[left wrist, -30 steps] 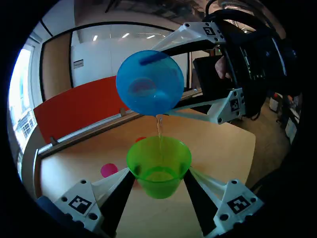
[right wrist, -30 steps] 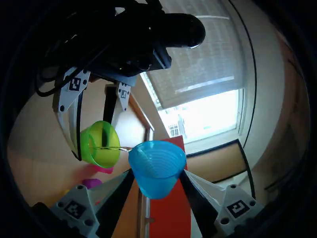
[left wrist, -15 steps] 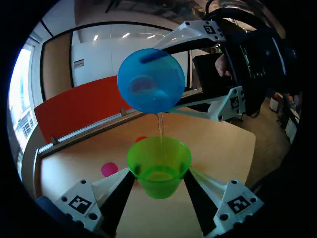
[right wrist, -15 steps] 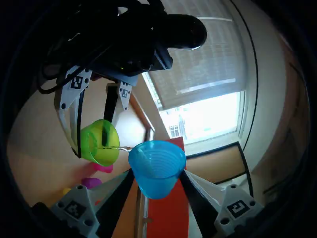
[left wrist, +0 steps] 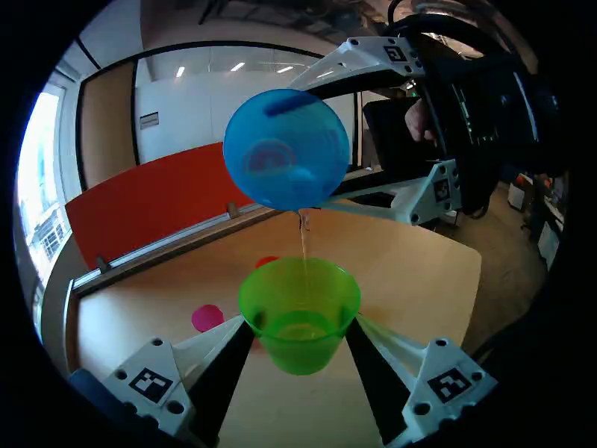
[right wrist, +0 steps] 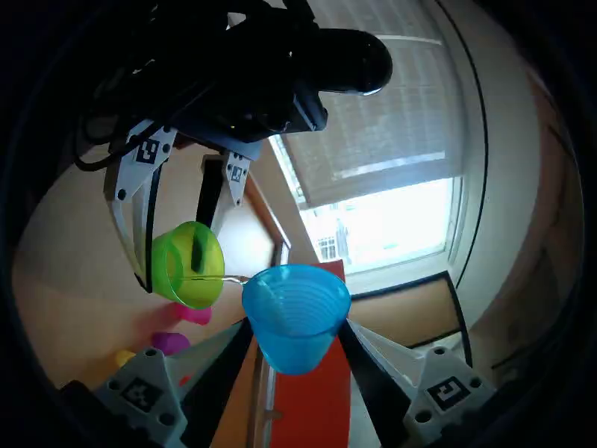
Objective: Pour water
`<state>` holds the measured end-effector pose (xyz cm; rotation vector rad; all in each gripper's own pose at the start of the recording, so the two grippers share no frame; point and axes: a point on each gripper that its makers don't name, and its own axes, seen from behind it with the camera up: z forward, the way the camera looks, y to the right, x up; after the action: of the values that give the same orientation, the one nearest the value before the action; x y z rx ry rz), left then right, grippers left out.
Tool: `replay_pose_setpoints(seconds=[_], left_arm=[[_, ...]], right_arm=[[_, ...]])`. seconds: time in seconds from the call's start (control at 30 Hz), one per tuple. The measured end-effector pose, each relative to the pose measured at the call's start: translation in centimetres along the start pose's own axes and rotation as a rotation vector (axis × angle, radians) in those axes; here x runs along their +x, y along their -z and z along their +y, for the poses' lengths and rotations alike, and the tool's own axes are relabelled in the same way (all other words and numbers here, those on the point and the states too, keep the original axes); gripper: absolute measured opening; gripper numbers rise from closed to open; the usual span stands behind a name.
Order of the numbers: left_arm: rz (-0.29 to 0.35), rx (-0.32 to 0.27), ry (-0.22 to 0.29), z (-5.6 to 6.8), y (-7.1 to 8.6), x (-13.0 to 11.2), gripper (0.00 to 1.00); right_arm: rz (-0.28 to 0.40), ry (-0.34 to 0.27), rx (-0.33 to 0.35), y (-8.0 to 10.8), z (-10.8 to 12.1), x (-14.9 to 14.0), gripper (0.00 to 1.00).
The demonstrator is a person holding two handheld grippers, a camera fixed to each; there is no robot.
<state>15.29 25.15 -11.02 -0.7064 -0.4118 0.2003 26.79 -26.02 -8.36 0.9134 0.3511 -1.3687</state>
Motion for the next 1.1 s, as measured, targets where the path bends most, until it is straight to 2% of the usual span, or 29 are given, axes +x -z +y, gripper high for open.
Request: replay_pose_setpoints(seconds=[0.67, 1.1], left_arm=[[0.006, -0.003, 0.000, 0.42, 0.40, 0.12, 0.81], [0.008, 0.001, 0.000, 0.42, 0.54, 0.10, 0.81]], right_arm=[[0.008, 0.048, -0.002, -0.53, 0.21, -0.09, 0.86], [0.009, 0.072, -0.009, -0.24, 0.22, 0.26, 0.86]])
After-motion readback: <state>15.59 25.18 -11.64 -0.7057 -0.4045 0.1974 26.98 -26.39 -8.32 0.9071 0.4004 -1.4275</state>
